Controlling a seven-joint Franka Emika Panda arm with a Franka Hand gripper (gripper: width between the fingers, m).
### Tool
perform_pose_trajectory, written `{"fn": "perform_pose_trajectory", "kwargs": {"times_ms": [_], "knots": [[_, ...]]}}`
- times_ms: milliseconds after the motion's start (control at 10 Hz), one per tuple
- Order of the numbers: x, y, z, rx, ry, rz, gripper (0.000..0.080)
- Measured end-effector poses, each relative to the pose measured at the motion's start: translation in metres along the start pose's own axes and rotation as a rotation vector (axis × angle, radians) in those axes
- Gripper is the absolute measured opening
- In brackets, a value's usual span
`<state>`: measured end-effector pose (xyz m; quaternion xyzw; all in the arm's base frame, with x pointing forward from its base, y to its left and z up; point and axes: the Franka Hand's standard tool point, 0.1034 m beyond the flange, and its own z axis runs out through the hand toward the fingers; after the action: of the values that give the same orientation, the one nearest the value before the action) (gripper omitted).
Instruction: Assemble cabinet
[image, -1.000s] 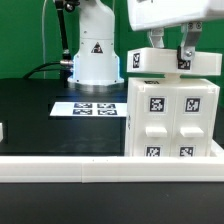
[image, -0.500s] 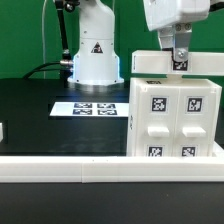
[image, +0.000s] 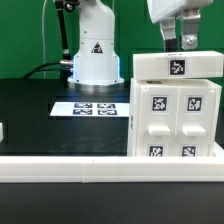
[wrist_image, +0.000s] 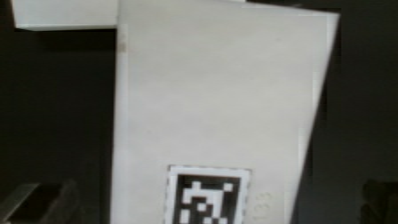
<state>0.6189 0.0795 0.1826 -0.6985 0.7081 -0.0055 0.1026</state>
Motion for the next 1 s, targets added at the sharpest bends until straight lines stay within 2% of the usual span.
{"fn": "perform_pose_trajectory", "kwargs": {"times_ms": [200, 400, 600, 1000], "knots": [[-0.0026, -0.0028, -0.0065, 0.012, -0.013, -0.009, 0.0797], [-0.0023, -0.0016, -0.0043, 0.006, -0.012, -0.052, 0.0797], [-0.0036, -0.0011, -0.0021, -0.016, -0.013, -0.224, 0.0797], [-0.0052, -0.001, -0.0017, -0.011, -0.02, -0.67, 0.0797]]}}
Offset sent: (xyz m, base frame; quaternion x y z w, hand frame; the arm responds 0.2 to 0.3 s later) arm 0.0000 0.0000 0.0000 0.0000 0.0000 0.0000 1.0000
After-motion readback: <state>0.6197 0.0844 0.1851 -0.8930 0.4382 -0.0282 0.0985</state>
